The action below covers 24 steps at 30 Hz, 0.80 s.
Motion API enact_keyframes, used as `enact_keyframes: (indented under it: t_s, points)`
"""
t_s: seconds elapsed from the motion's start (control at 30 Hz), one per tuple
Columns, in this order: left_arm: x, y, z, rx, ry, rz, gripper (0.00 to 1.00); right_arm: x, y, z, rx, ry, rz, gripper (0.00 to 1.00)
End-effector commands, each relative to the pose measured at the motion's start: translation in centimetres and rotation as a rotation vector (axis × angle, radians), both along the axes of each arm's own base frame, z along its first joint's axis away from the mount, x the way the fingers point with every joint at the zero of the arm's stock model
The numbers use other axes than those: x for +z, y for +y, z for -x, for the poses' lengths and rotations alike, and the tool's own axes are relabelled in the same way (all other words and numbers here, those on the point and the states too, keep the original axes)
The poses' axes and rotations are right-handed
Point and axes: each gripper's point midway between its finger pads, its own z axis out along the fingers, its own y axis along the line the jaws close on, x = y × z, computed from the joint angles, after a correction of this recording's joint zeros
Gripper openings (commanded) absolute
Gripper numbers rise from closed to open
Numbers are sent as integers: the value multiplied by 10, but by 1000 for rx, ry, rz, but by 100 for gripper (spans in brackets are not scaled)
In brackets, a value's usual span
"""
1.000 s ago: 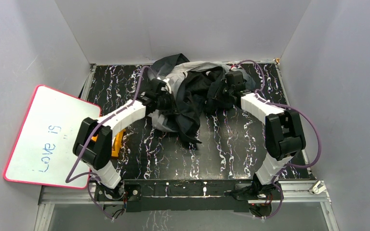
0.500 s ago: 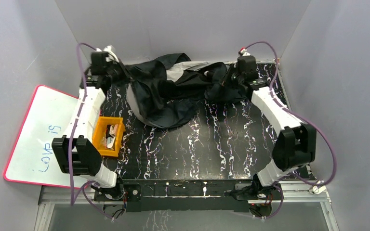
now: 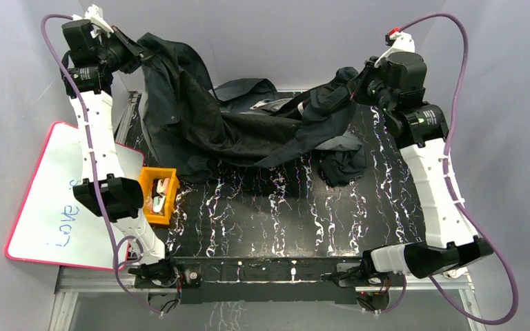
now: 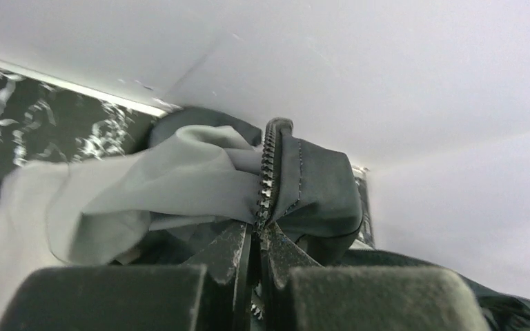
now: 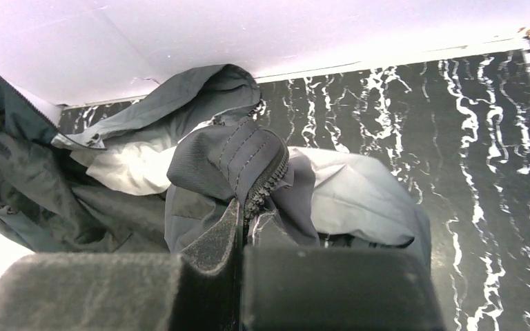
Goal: Zip up the jacket
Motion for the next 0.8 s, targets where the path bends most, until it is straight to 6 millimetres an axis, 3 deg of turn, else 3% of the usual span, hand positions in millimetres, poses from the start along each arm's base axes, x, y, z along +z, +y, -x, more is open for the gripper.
enact_keyframes:
  t_s: [0.0,0.07,0.23,0.33,0.43,0.5,0.6,0.77]
  points:
    - [16,-42,22,-201,-7,179,0,19,-26,15,-71,-47,84,0]
    - [-8,-71,30,-285,48,195,0,8,-28,17,-75,-33,98,0]
    - [-45,-173,81,-553,130,150,0,-20,-34,17,-98,11,127,0]
    - [-61,-205,111,-636,184,158,0,-30,-36,13,-113,30,137,0]
    - [-77,-235,147,-718,238,195,0,-26,-28,12,-79,23,111,0]
    - [-83,-247,170,-761,252,223,0,-23,-17,16,-17,19,79,0]
    - [-85,-246,198,-782,265,246,0,-30,4,28,105,54,41,0]
    - [-83,-245,247,-837,283,281,0,-45,35,66,329,101,-26,0]
